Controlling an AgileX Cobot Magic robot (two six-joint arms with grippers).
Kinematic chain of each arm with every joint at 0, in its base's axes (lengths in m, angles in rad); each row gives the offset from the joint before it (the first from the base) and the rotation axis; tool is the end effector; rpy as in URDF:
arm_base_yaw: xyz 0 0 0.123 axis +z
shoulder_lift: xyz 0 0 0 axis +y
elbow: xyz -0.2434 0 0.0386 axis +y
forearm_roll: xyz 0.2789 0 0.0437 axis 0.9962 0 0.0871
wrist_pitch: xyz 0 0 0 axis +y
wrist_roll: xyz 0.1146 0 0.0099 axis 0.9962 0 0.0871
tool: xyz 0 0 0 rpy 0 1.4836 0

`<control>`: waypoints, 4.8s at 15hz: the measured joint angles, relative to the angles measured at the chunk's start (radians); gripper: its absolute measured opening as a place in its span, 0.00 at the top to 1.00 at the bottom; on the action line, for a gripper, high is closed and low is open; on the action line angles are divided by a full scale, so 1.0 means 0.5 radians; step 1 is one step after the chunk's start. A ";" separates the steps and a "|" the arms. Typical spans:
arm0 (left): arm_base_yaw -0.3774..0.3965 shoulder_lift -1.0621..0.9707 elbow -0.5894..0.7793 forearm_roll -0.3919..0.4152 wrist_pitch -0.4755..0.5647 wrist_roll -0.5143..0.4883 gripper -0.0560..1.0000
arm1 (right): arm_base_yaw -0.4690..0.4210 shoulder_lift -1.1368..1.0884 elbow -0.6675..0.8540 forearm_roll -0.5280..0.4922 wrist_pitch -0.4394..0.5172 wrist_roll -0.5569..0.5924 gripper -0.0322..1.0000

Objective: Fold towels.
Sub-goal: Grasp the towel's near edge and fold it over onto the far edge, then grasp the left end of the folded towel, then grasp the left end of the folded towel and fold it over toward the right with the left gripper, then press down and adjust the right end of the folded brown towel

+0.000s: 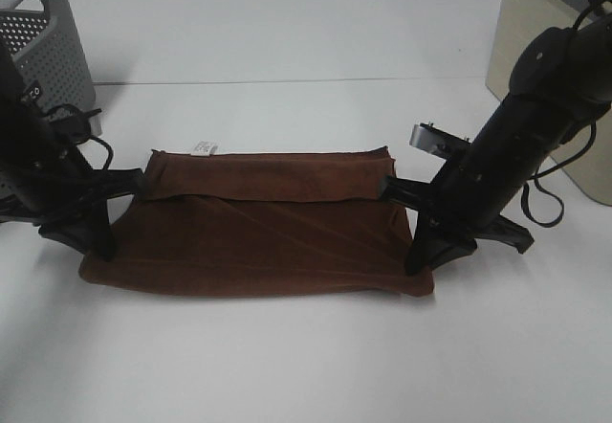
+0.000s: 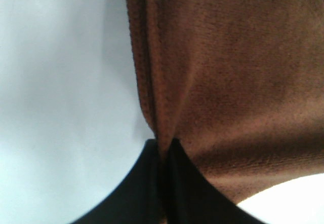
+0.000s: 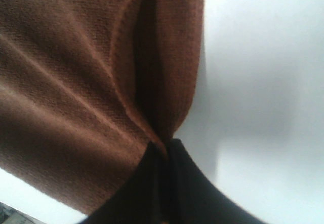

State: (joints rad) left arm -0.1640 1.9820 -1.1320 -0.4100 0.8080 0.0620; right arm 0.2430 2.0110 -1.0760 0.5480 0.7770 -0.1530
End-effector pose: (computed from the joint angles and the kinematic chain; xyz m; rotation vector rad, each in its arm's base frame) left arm 0.3441 -0.0906 0.0400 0.0918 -3.0913 0.4595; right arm 0.3218 0.1231 0.0213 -0.0148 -3.0210 -0.5630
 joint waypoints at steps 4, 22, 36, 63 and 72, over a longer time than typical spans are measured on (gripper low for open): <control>0.000 -0.102 0.062 -0.016 -0.046 0.002 0.94 | 0.006 -0.126 0.016 -0.002 -0.054 0.000 0.97; 0.000 0.436 -0.748 0.034 -0.506 -0.294 0.64 | -0.048 0.402 -0.900 -0.122 -0.188 0.068 0.59; -0.022 0.604 -0.900 -0.042 -0.344 -0.180 0.21 | -0.048 0.254 -0.900 -0.230 -0.046 0.070 0.25; -0.556 0.434 -1.110 -0.112 -0.264 -0.660 0.62 | -0.048 -0.074 -0.900 -0.232 0.418 0.070 0.25; -0.476 0.308 -1.110 -0.354 -0.496 -0.454 0.48 | -0.046 -0.074 -0.900 0.004 0.416 0.006 0.25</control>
State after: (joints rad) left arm -0.4020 2.1360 -1.6870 -0.5870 0.5600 -0.1650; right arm 0.2200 1.9740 -1.5260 0.5500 0.9850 -0.1500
